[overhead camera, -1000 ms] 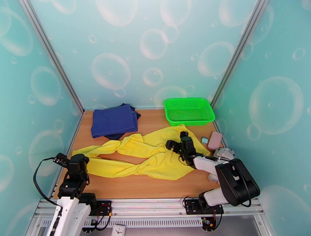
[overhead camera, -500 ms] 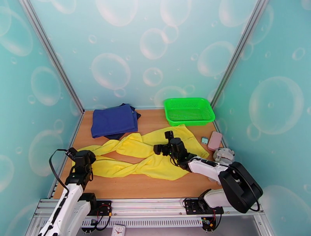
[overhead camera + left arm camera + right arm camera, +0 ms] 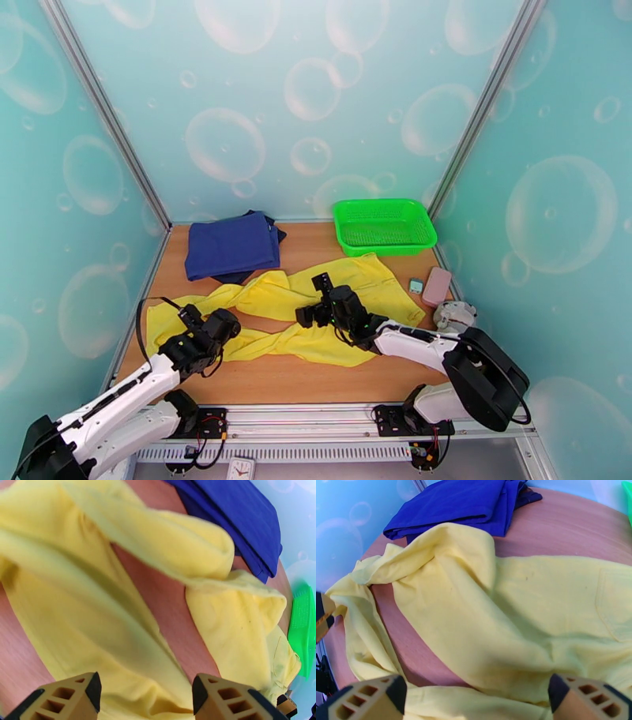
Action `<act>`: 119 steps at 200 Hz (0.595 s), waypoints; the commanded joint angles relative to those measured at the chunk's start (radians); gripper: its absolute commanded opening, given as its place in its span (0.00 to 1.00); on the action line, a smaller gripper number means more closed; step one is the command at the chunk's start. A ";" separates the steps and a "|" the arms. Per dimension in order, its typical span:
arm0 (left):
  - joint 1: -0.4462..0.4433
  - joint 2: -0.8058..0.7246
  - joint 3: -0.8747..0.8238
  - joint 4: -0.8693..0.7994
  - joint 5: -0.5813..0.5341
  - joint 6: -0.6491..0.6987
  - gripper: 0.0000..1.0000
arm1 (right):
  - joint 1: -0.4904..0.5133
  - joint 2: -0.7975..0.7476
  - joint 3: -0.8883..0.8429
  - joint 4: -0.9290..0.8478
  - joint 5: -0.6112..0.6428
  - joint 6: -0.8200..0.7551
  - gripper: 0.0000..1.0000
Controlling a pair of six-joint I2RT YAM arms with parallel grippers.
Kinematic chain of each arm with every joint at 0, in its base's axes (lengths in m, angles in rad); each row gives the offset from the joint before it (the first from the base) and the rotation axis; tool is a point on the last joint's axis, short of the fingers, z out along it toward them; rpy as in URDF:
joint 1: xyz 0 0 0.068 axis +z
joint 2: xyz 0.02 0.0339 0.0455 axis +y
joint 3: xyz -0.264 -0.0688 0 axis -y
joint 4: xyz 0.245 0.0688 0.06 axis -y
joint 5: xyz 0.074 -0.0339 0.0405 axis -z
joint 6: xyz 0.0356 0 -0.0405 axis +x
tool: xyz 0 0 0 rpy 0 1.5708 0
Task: Fold and stack the trousers
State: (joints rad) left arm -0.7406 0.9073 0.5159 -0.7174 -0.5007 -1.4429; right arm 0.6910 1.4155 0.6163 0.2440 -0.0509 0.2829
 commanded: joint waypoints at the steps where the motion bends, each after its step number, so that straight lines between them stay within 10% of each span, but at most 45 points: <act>1: -0.083 0.009 -0.061 -0.080 0.026 -0.232 0.64 | -0.002 -0.004 0.012 -0.007 0.026 -0.029 0.99; 119: -0.145 0.107 -0.158 0.074 -0.011 -0.334 0.61 | -0.056 0.000 0.003 -0.004 -0.004 -0.004 0.99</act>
State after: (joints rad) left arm -0.8806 0.9939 0.3737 -0.6933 -0.4946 -1.7473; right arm 0.6464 1.4158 0.6163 0.2413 -0.0479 0.2752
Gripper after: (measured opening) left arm 0.632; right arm 0.994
